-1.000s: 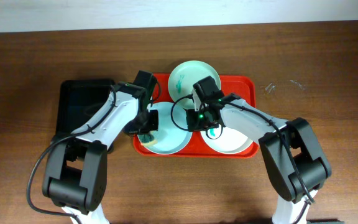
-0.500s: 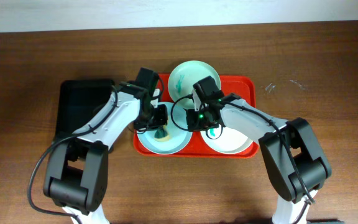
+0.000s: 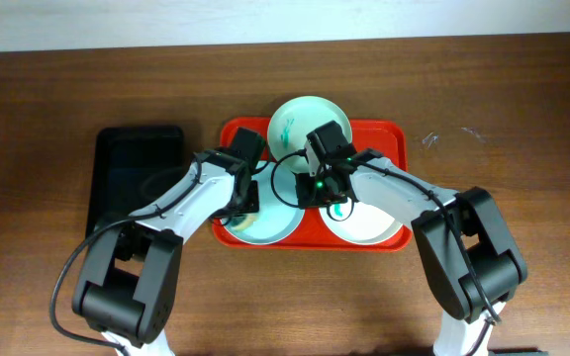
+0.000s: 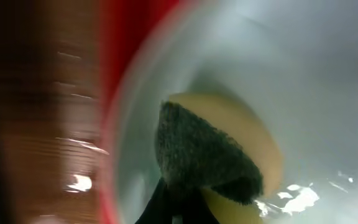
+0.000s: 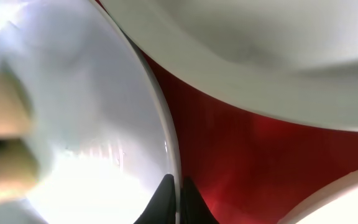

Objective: Clean dirty plates on tray and stack at the side

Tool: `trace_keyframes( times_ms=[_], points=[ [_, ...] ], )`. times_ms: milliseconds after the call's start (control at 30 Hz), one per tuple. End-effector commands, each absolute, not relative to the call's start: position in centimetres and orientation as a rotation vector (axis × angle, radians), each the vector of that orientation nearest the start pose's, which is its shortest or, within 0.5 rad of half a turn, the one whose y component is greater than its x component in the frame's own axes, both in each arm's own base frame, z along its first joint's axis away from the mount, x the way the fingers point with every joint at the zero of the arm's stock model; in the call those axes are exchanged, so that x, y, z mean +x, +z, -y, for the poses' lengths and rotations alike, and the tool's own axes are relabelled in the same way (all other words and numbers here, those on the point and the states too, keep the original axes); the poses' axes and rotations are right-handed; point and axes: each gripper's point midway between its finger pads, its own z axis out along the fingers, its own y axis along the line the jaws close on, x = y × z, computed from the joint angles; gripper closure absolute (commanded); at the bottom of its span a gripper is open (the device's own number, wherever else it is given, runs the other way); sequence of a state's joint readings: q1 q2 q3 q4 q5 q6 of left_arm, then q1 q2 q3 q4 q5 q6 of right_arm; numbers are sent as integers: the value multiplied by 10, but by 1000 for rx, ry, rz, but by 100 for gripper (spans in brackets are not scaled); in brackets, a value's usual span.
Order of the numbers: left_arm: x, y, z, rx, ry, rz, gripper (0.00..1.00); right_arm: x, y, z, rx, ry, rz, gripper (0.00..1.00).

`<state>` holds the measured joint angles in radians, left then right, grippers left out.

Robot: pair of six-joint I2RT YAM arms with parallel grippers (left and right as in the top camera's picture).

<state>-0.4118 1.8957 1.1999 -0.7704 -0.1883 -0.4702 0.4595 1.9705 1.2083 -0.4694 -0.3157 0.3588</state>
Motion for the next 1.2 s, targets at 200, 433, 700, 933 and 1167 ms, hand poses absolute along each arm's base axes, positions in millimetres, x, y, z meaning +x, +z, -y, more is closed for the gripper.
trace_keyframes(
  times_ms=[200,433,700,933,1167],
  points=[
    [381,64,75,-255,374,-2736,100,359,29,-233,-256,596,-2828,96],
    [393,115,72,-385,34,-2694,100,362,59,-222,-273,364,-2750,96],
    [381,129,-5,-641,1,-2685,100,376,132,-203,-299,-124,-2564,96],
    [375,128,-47,-794,24,-2662,100,387,239,-198,-394,-634,-2195,96],
    [374,128,-51,-811,27,-2657,100,375,322,-208,-574,-1169,-1804,96]
  ],
)
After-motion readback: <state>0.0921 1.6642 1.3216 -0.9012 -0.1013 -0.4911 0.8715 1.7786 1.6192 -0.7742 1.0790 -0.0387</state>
